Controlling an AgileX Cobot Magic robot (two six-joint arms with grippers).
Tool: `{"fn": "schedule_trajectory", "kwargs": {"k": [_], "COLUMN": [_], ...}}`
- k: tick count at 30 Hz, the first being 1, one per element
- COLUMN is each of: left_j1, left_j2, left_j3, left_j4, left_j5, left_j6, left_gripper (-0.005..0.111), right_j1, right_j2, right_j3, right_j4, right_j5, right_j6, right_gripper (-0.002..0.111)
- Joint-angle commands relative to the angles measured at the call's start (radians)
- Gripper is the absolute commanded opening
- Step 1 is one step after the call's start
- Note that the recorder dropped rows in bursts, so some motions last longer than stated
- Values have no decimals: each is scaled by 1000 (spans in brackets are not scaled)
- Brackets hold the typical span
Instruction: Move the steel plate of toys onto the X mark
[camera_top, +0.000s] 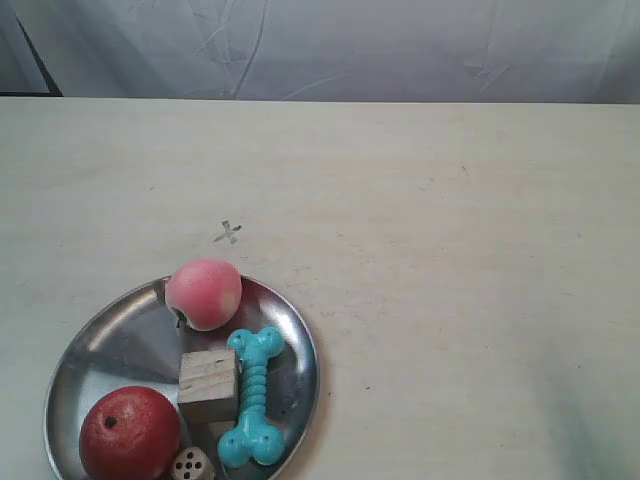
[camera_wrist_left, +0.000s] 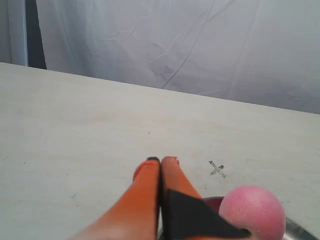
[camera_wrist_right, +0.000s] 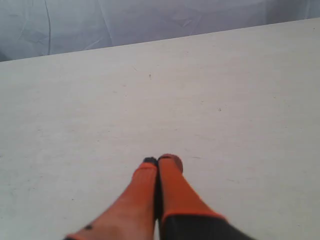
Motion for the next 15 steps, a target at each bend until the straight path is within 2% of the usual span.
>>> {"fn": "schedule_trajectory", "kwargs": {"k": [1, 11, 15], "left_j1": [0, 0, 0], "left_j2": [-5, -5, -5], "left_j3": [5, 5, 5], "left_j4": [-2, -2, 21], "left_j5": [-15, -18, -118], "left_j6": [-7, -7, -7], "left_gripper": [0, 0, 0], "right_j1": [-6, -6, -6], "right_j2": [-4, -4, -4], "right_j3": [1, 1, 1], "right_j4": [-6, -15, -15], "right_j5": [-2, -8, -8], "right_j6": [-2, -1, -1], "right_gripper": [0, 0, 0]}}
